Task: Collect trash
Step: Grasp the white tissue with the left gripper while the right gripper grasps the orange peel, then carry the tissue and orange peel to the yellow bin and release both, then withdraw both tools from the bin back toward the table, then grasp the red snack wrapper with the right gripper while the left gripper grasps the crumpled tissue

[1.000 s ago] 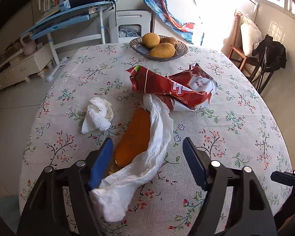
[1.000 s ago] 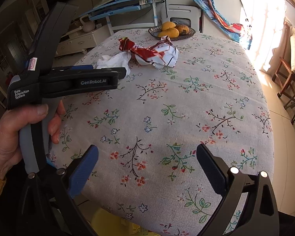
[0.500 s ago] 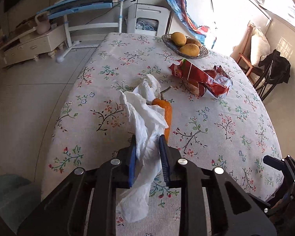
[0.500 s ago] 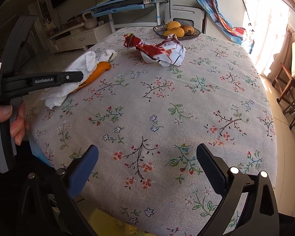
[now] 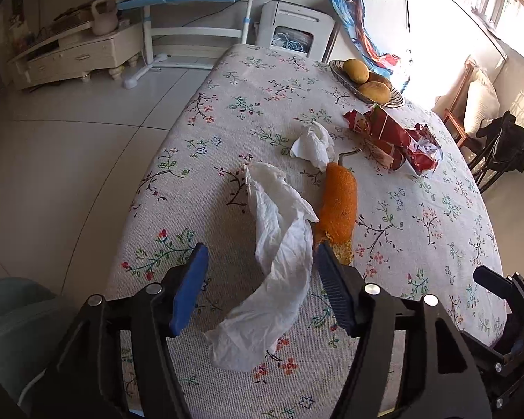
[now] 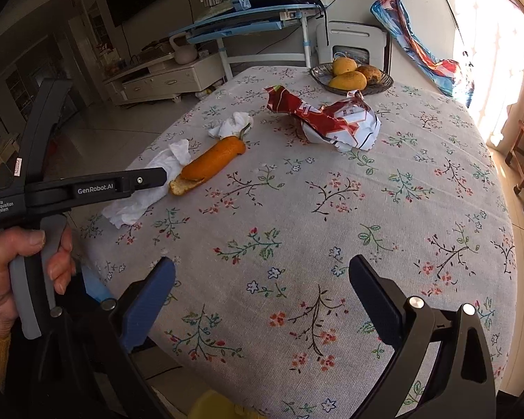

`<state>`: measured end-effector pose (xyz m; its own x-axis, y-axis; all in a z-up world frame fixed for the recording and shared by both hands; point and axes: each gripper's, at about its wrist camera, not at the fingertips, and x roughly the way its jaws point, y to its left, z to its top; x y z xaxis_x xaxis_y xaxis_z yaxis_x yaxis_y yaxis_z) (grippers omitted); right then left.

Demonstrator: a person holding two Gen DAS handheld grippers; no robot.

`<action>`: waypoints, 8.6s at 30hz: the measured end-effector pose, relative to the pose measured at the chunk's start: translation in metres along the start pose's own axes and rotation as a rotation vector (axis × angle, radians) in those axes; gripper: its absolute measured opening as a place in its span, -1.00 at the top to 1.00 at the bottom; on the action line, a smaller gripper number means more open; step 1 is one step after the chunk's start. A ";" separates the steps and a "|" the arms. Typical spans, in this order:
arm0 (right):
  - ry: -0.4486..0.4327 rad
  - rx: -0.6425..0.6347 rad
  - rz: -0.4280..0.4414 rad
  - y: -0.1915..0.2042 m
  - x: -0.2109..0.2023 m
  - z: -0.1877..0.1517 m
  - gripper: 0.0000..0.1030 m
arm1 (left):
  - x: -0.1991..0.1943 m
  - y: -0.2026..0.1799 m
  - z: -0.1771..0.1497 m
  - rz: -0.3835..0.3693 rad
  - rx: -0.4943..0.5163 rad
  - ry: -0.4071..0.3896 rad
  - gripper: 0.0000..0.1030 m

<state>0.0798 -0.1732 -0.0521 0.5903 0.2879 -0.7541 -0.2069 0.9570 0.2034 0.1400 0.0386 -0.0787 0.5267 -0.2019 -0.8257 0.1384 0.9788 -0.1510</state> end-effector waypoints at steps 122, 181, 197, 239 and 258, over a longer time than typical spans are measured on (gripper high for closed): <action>-0.025 0.230 0.060 -0.021 -0.100 -0.156 -0.22 | -0.115 -0.122 -0.171 -0.099 0.325 -0.239 0.78; -0.177 0.316 -0.034 -0.023 -0.127 -0.165 -0.59 | -0.137 -0.135 -0.239 0.013 0.430 -0.227 -0.80; -0.180 0.273 -0.060 -0.022 -0.117 -0.153 -0.68 | -0.127 -0.117 -0.213 0.023 0.315 -0.235 -0.82; -0.047 -0.195 -0.160 -0.063 0.054 0.079 -0.75 | 0.009 -0.046 0.048 0.095 0.089 -0.191 -0.86; 0.015 -0.260 -0.135 -0.061 0.090 0.095 -0.75 | 0.067 -0.056 0.093 0.101 0.101 -0.143 -0.86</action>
<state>0.2201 -0.2026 -0.0731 0.6146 0.1560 -0.7732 -0.3210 0.9449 -0.0646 0.2455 -0.0333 -0.0753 0.6551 -0.1129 -0.7470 0.1583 0.9873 -0.0104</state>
